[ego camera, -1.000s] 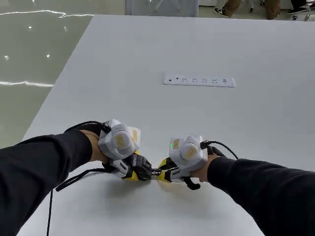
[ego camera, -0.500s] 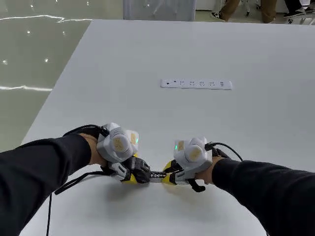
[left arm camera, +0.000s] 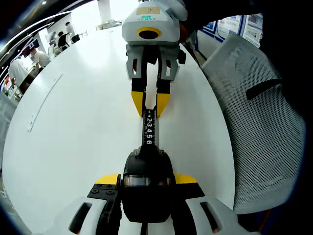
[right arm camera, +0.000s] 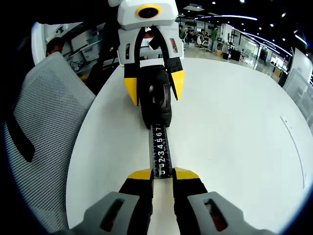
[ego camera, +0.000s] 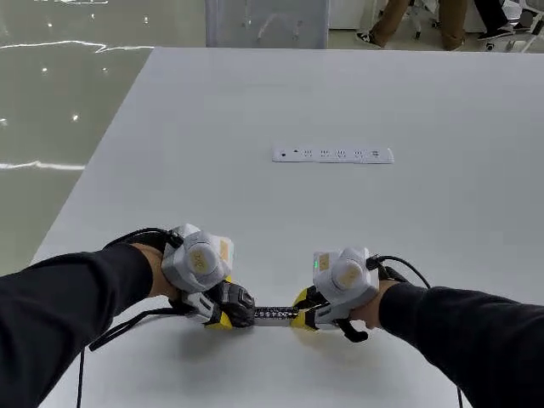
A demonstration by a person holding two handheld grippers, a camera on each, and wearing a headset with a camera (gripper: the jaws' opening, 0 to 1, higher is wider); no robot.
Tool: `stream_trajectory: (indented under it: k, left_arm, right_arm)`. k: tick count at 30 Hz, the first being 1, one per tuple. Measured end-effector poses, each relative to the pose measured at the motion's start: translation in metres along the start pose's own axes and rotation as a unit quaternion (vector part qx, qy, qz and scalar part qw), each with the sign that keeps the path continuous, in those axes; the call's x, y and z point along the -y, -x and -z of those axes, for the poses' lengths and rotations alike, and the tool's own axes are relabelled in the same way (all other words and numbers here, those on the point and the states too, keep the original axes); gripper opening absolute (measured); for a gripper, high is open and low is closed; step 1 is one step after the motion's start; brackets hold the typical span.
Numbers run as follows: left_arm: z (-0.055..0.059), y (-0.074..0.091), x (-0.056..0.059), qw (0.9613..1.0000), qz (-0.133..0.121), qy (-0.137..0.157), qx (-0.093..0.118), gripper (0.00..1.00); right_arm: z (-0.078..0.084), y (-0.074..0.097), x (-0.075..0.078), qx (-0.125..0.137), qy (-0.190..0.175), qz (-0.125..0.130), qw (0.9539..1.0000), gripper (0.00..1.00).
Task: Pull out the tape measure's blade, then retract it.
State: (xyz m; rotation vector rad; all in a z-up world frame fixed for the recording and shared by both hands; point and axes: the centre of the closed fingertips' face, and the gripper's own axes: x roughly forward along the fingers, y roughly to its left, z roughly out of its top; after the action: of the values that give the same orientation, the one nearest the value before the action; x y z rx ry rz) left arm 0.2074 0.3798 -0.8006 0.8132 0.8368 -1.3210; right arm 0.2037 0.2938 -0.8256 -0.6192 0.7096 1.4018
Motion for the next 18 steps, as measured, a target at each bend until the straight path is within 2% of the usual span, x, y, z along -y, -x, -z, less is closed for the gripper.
stream_trajectory:
  k: [18]
  left_arm:
    - [0.000,0.000,0.000,1.0000,0.000,-0.002,-0.001,0.35]
  right_arm:
    - [0.019,0.018,0.001,-0.006,-0.009,0.007,0.9999,0.11]
